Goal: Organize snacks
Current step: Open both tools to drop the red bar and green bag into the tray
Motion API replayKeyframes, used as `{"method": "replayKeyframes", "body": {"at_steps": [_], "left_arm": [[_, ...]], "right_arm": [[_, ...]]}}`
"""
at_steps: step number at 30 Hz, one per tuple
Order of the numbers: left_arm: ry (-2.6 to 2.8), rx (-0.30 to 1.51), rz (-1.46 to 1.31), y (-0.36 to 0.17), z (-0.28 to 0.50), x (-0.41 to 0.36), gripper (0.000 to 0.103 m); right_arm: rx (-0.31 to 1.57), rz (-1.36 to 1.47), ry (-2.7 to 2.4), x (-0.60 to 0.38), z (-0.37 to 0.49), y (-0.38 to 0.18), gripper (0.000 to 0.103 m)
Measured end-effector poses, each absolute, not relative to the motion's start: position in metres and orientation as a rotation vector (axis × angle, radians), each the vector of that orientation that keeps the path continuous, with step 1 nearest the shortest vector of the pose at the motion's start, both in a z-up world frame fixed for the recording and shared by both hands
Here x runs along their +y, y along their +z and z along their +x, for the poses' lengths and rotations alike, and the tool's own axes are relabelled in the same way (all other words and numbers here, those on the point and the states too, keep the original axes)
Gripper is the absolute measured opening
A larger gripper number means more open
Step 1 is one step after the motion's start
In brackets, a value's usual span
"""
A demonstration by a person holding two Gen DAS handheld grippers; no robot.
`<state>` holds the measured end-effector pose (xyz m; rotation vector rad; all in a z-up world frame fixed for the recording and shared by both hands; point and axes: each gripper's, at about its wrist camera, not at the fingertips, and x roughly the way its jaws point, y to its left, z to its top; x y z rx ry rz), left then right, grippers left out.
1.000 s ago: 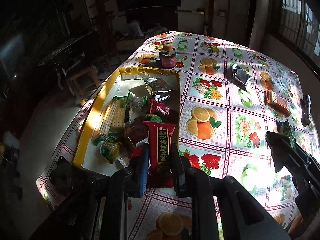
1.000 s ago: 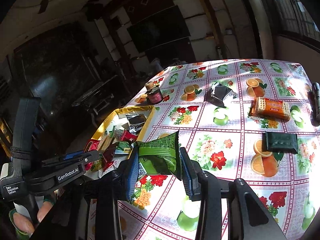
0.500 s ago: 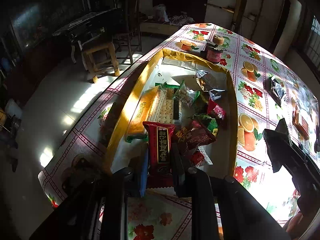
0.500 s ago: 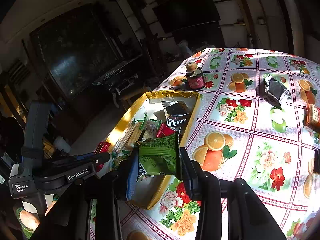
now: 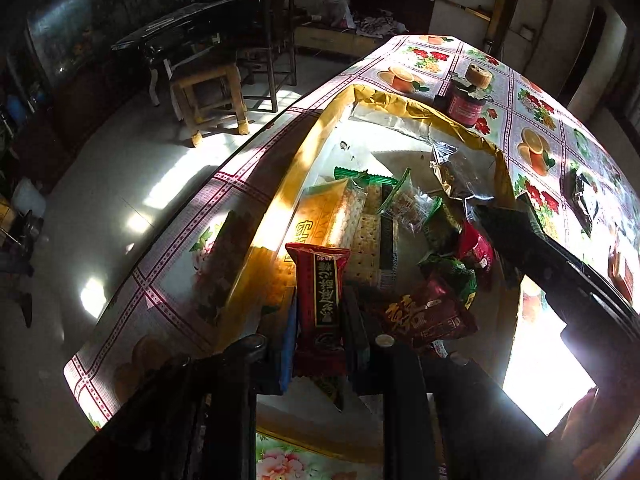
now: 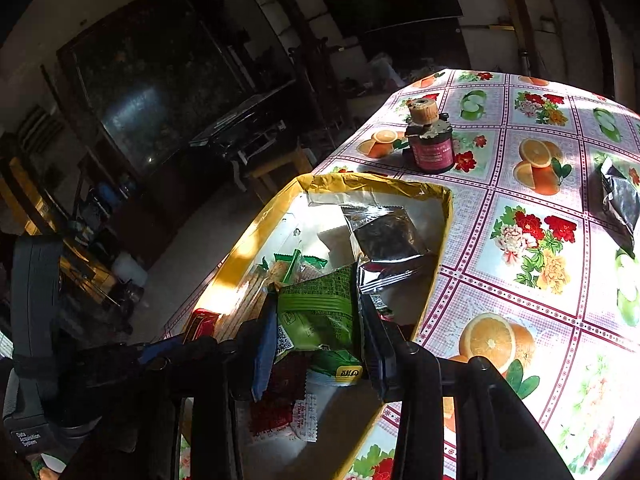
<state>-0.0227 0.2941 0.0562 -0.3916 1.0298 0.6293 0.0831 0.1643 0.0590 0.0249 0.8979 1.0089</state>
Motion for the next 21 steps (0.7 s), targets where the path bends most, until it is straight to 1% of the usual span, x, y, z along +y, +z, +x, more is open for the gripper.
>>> {"method": "replayKeyframes", "body": {"at_steps": [10,17,18,21], "left_arm": [[0.642,1.041,-0.354,0.049,-0.007,0.294,0.02],[0.648,1.041,-0.336,0.049,-0.004,0.293,0.02],[0.648,1.042,-0.334,0.048,-0.003,0.293,0.021],[0.638,1.045,-0.338,0.048,-0.003,0.293,0.029]], "right_arm": [[0.929,-0.002,0.986,0.181,0.102,0.04,0.043],[0.927,-0.001,0.979,0.188,0.108,0.037,0.044],[0.924,-0.003,0.979,0.189,0.107,0.038,0.044],[0.924,-0.013,0.982,0.193,0.107,0.037,0.046]]}}
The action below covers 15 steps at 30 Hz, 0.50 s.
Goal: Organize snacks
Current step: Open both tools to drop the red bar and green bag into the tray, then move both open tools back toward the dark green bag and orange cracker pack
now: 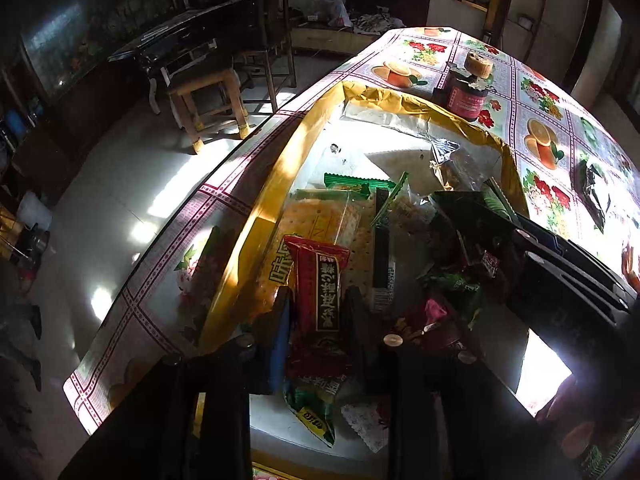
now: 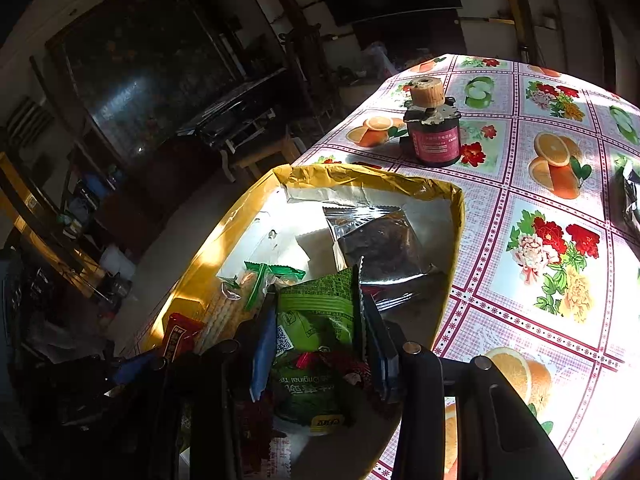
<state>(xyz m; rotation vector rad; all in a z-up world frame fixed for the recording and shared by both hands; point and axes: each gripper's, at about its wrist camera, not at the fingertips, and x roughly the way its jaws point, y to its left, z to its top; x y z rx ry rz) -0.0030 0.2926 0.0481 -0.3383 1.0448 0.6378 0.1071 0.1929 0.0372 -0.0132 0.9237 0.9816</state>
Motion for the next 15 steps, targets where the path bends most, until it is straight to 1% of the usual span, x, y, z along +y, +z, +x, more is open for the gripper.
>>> {"method": "replayKeyframes", "body": {"at_steps": [1,2,3,4,5,6,8,12,14,15], "left_arm": [[0.638,1.044,-0.34,0.048,-0.003,0.293,0.033],[0.639,1.043,-0.343,0.049,-0.004,0.293,0.039],[0.636,1.042,-0.349,0.049,-0.004,0.294,0.043],[0.634,1.037,-0.354,0.051,-0.005,0.293,0.046],[0.638,1.03,-0.353,0.053,-0.007,0.293,0.047],[0.641,1.026,-0.351,0.055,-0.007,0.292,0.047],[0.637,1.018,-0.35,0.06,-0.008,0.29,0.053],[0.627,0.996,-0.343,0.071,-0.008,0.281,0.056],[0.617,0.985,-0.338,0.076,-0.007,0.273,0.06],[0.609,0.98,-0.333,0.079,-0.005,0.269,0.06]], "right_arm": [[0.925,-0.015,0.982,0.193,0.107,0.037,0.049],[0.925,-0.016,0.983,0.193,0.107,0.037,0.056],[0.922,-0.017,0.983,0.193,0.106,0.038,0.059],[0.917,-0.016,0.982,0.193,0.106,0.039,0.065],[0.912,-0.012,0.982,0.191,0.105,0.041,0.067],[0.907,-0.009,0.984,0.189,0.104,0.043,0.067],[0.895,0.001,0.984,0.182,0.104,0.048,0.067],[0.866,0.041,0.959,0.153,0.105,0.058,0.067],[0.859,0.067,0.927,0.131,0.108,0.059,0.069],[0.858,0.078,0.905,0.118,0.11,0.059,0.069]]}}
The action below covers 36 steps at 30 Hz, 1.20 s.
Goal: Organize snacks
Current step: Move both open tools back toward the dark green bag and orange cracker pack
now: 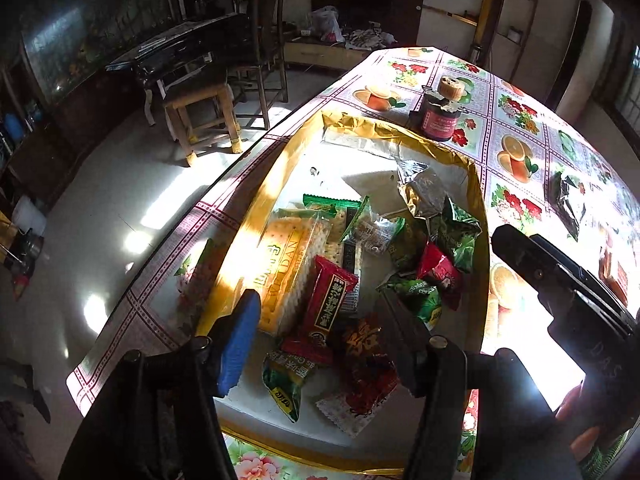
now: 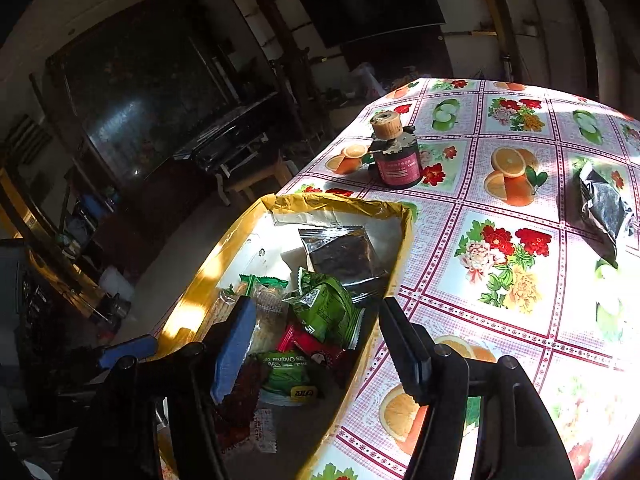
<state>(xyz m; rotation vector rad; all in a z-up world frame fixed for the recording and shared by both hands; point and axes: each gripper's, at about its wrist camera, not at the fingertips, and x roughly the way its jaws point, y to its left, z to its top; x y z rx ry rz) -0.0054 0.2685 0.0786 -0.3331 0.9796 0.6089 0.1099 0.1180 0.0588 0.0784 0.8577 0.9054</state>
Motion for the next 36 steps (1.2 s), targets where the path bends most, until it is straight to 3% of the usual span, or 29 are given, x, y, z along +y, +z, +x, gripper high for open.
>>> {"method": "replayKeyframes", "body": {"at_steps": [23,30,33,36], "left_arm": [[0.354,1.039,-0.17,0.082,0.05,0.134,0.067],[0.255,1.092,-0.12,0.067,0.061,0.095,0.069],[0.219,1.122,-0.1,0.058,0.065,0.08,0.069],[0.191,1.155,-0.1,0.051,0.068,0.07,0.07]], "right_arm": [[0.898,0.211,0.346,-0.173,0.2,0.029,0.069],[1.007,0.26,0.477,-0.175,0.162,0.014,0.072],[0.946,0.201,0.529,-0.156,0.145,0.032,0.072],[0.871,0.09,0.477,-0.147,0.166,0.044,0.084]]}}
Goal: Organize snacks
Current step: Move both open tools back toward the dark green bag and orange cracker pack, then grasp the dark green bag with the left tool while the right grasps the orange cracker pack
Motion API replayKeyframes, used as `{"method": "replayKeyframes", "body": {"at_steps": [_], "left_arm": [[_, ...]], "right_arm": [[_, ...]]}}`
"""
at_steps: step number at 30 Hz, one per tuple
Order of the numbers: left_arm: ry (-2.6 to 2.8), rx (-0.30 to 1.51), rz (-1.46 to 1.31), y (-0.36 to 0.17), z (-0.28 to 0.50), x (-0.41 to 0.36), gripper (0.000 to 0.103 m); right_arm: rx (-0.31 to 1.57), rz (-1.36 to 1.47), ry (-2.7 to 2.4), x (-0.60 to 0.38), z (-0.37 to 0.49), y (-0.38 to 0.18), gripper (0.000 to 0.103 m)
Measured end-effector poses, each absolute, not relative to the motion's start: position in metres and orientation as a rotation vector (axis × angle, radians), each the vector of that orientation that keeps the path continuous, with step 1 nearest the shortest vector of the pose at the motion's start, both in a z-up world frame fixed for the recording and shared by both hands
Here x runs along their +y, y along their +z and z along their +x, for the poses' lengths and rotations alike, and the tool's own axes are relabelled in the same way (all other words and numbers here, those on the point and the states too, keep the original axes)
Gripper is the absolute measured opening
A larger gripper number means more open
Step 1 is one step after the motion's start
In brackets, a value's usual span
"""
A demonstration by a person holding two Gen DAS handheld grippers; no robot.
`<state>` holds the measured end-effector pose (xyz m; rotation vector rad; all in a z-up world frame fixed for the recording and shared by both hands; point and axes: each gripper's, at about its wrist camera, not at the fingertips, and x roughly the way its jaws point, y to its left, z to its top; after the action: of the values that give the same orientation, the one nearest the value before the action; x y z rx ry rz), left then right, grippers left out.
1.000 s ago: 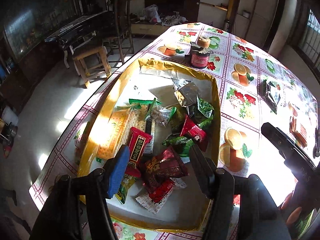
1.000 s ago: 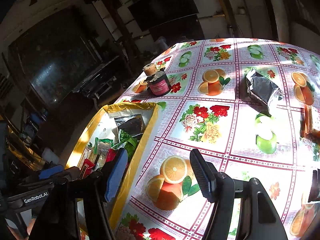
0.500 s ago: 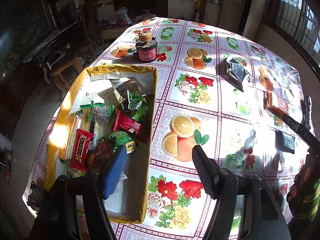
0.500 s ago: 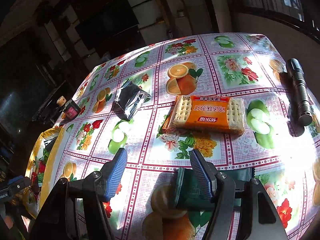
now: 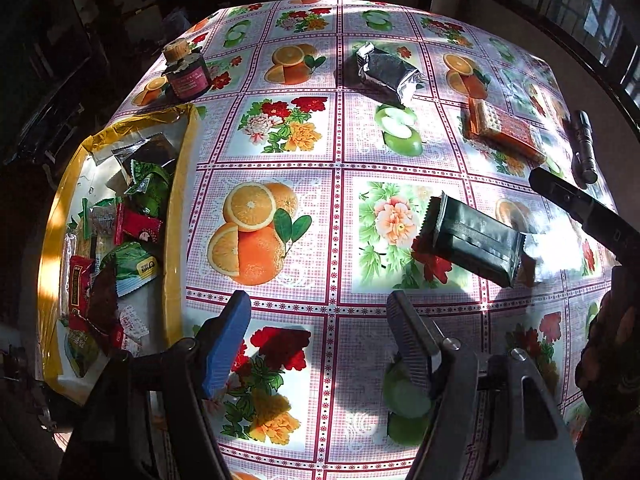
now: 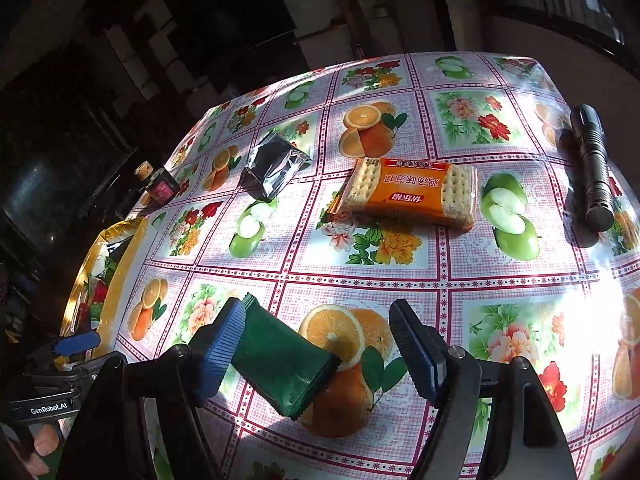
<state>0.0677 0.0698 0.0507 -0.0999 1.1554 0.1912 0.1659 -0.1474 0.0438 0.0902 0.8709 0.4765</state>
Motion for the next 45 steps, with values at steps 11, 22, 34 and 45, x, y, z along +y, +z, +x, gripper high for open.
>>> {"method": "replayKeyframes", "body": {"at_steps": [11,22,34,45], "left_arm": [[0.043,1.303,-0.216,0.019,0.09,0.037,0.07],[0.073,1.348,-0.445,0.01,0.139,0.034,0.071],[0.301,1.314,-0.342,0.001,0.18,-0.007,0.085],[0.05,1.26,-0.163,0.008,0.15,0.013,0.064]], "right_arm": [[0.94,-0.603,0.422,-0.103,0.272,0.009,0.092],[0.972,-0.431,0.458,-0.119,0.223,0.01,0.093],[1.042,-0.166,0.398,-0.162,0.204,0.005,0.089],[1.032,-0.19,0.4,-0.153,0.186,0.006,0.084]]}}
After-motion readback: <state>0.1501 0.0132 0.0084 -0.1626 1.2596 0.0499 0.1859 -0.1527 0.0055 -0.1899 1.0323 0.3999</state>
